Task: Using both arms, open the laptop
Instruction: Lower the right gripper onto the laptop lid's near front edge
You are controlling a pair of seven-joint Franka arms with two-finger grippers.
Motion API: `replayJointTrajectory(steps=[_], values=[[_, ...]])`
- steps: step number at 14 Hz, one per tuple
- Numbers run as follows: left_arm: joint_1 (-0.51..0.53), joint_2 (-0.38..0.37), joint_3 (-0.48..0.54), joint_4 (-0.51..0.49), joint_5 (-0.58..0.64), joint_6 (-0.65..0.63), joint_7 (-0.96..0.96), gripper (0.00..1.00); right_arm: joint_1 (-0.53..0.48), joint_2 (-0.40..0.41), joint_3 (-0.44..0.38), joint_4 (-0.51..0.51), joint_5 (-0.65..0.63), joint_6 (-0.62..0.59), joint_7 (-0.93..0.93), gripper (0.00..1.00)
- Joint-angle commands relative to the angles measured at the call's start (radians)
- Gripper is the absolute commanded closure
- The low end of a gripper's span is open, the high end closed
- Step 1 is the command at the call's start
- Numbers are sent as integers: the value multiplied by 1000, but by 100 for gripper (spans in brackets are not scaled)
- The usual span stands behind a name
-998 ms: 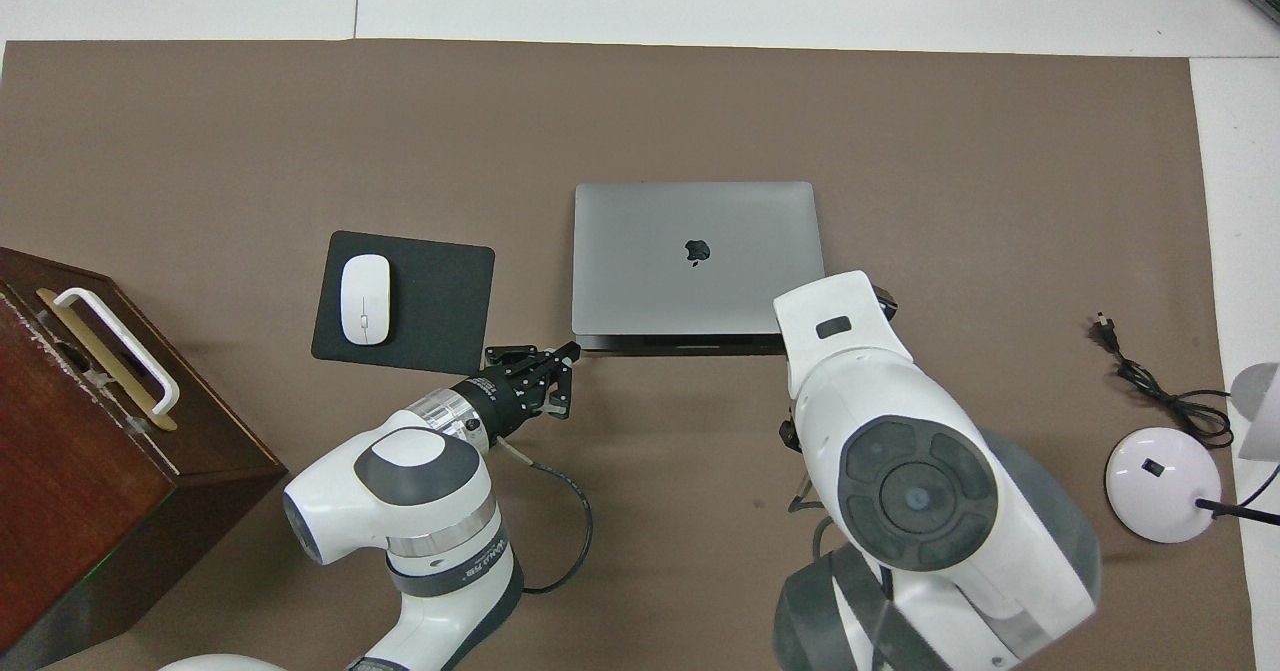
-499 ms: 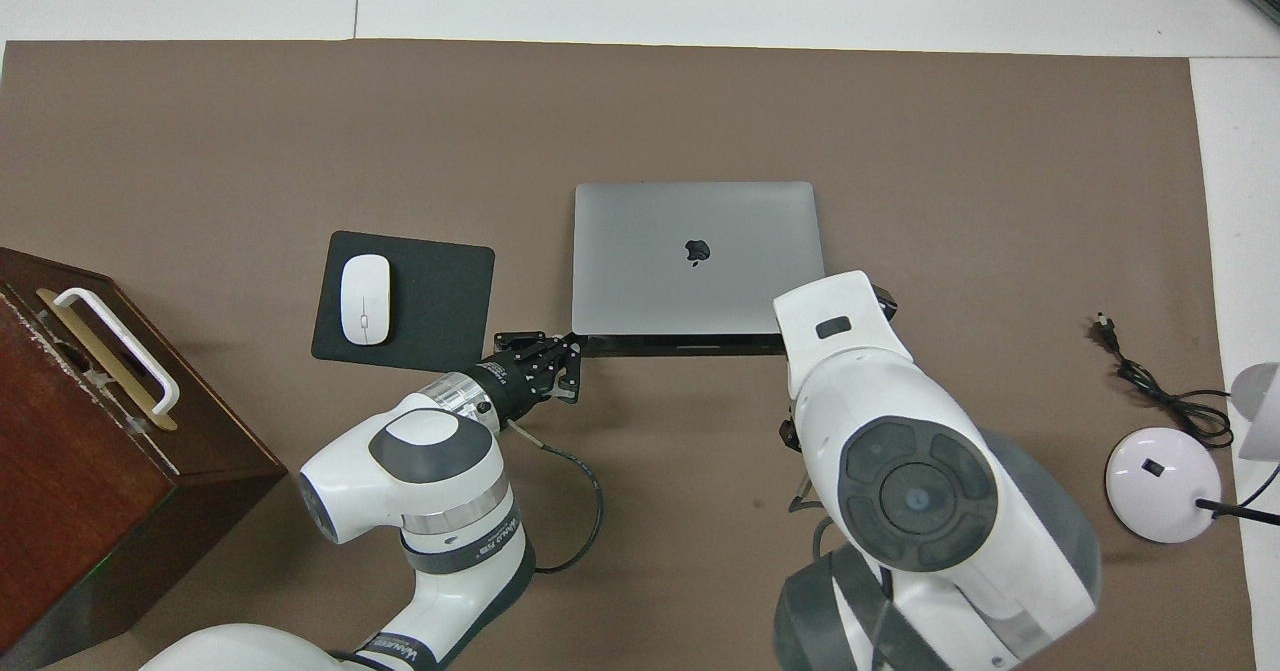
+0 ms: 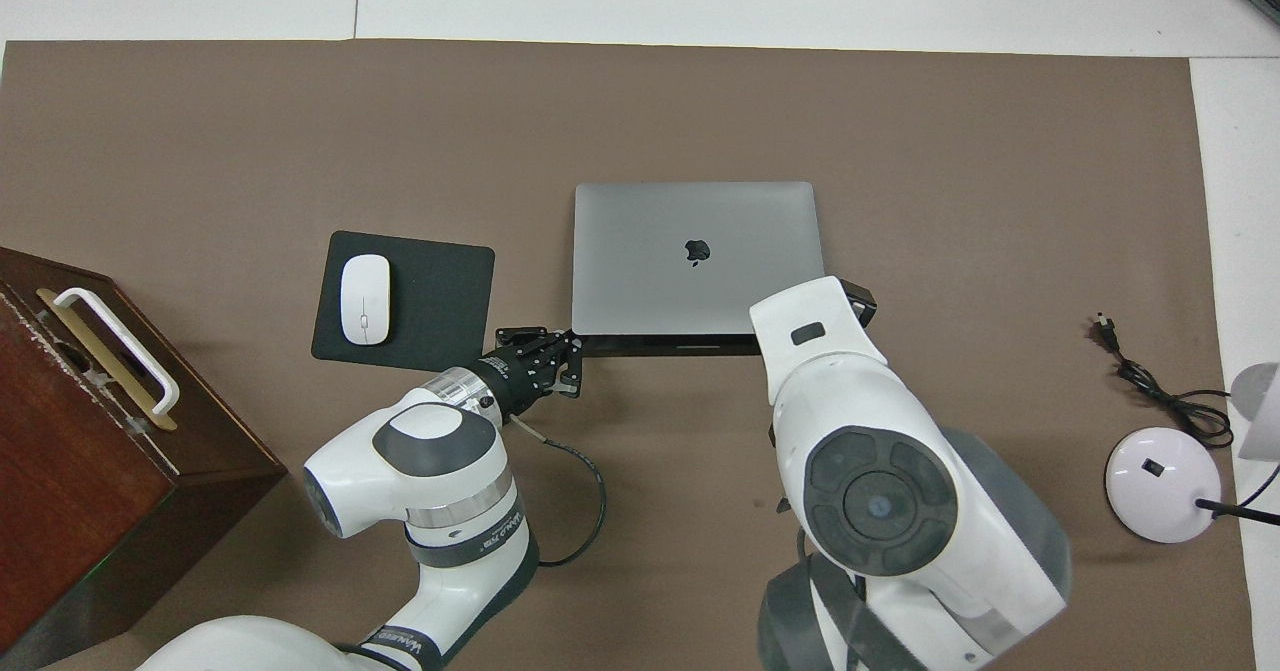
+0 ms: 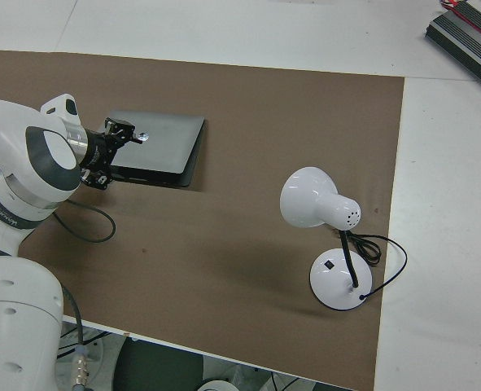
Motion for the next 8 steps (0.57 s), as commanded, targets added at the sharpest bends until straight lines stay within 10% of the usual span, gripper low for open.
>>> replayJointTrajectory(steps=[1, 8], values=[[-21, 33, 13, 41, -32, 33, 27, 100, 7, 31, -5, -6, -52, 50, -6, 0], [-31, 63, 13, 64, -35, 36, 27, 100, 29, 95, -5, -2, -97, 130, -3, 0]])
